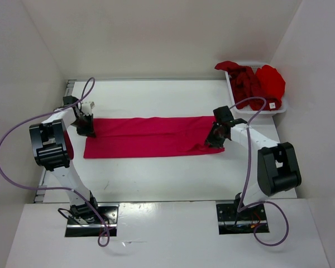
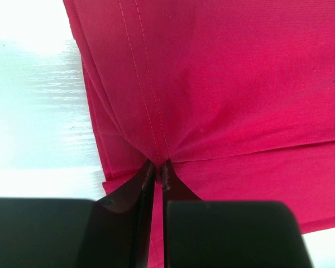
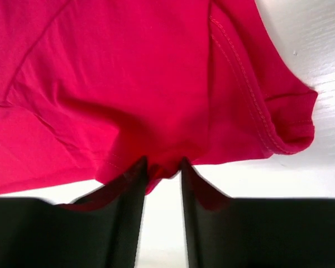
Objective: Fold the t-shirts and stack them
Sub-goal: Fold the other side of the tshirt into a rectangle
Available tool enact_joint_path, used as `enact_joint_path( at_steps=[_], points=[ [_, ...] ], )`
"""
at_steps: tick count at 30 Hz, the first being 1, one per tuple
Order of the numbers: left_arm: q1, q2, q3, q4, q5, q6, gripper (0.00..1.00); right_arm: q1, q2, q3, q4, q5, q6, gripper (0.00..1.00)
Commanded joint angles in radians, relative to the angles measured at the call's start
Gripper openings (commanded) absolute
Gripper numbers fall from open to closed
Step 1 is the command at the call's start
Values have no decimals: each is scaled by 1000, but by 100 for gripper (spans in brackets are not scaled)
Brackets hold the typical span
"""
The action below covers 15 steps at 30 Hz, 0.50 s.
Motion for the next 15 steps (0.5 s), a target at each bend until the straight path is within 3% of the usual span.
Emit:
enact_joint_path(
  at_steps=[1,5,12,15],
  points=[
    [6,-27,32,-11,16,-3,1,10,6,27,24,-20,4,30],
    [6,-36,41,-11,16,-3,0,10,6,27,24,-20,4,1],
    [6,-36,102,-20,16,-3,0,10,35,99,15,-20,-36,0],
    [6,-15,177,-29,16,-3,0,10,104,272,-23,31,-76,0]
  ],
)
